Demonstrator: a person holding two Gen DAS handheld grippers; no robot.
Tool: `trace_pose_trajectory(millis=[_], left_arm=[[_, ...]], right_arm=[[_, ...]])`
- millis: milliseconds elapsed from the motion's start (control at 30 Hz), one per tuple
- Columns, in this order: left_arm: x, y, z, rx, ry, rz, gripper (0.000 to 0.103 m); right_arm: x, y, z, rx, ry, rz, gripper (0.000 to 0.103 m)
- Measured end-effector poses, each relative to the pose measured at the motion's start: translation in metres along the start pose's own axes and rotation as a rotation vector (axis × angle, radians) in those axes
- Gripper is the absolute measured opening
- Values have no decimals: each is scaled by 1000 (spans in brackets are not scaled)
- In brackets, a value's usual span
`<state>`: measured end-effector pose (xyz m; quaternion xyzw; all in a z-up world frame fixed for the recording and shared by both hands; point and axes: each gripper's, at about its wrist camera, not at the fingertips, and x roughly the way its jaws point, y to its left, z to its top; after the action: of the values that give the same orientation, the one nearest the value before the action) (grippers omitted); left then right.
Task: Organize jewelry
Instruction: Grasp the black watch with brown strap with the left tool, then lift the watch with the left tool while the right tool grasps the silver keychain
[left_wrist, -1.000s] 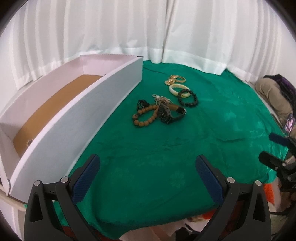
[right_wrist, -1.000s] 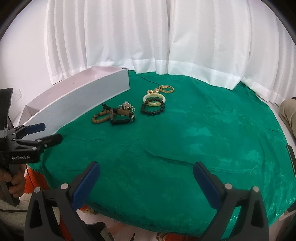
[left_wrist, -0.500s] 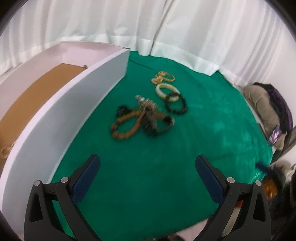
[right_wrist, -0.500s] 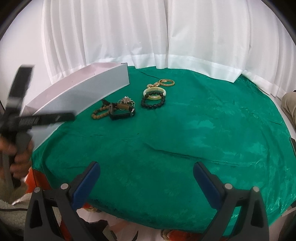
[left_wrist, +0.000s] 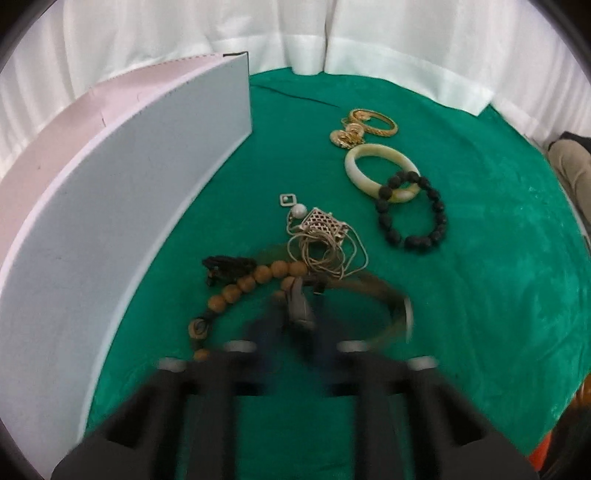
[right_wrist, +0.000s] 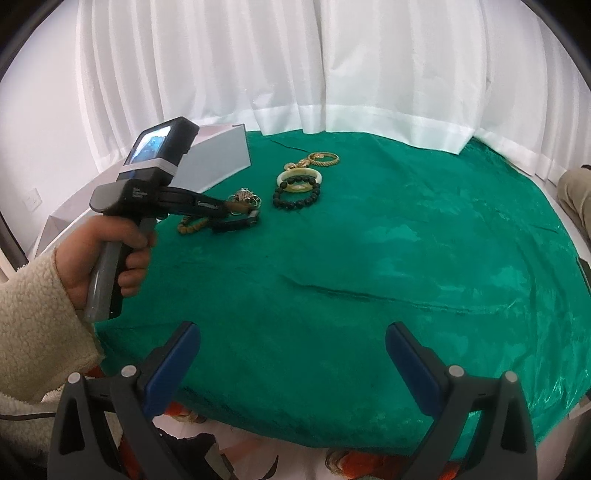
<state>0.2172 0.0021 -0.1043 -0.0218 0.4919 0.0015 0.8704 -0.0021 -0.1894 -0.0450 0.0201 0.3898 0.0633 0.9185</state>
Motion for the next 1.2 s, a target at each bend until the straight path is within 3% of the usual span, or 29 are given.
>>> trace_pose_trajectory(millis=[167,300,500,533,600,633,733,867,967,1033,1100,1200], left_arm=[[-41,19,-15,-24,-27,-103,9],[-77,40,-38,-39,-43,-125,9],[-106,75,-74,-104,-52,-113,9],[-109,77,-78,-112,-54,-112,9],[-111,81,-85,-130,-55,-115,9],[-113,82,-88,-139,-56,-120,9],[-116,86,-94,-157,-58,-128,9],[-121,93,-97,-171,-62,-130,9],[-121,96,-99,-176,-61,-132,9],[-119,98,-100,-180,-57,-134,9],[-119,98,-102,-185,-54,-141,9],[-123,99,-101,-188,-55,-157,9]], right_arm=[[1,-9,-1,29,1,-2,102],[5,-15,8,39,-1,20,102],[47,-16,68,-29,26,125,101],[62,-15,82,-23,40,167,97],[98,-10,108,16,108,248,53],[123,-5,123,51,165,288,51],[170,16,144,80,228,318,51],[219,46,161,70,301,308,51],[244,56,165,60,332,249,51],[250,59,168,36,320,212,35],[249,58,170,45,323,231,4],[226,51,176,65,270,250,4]])
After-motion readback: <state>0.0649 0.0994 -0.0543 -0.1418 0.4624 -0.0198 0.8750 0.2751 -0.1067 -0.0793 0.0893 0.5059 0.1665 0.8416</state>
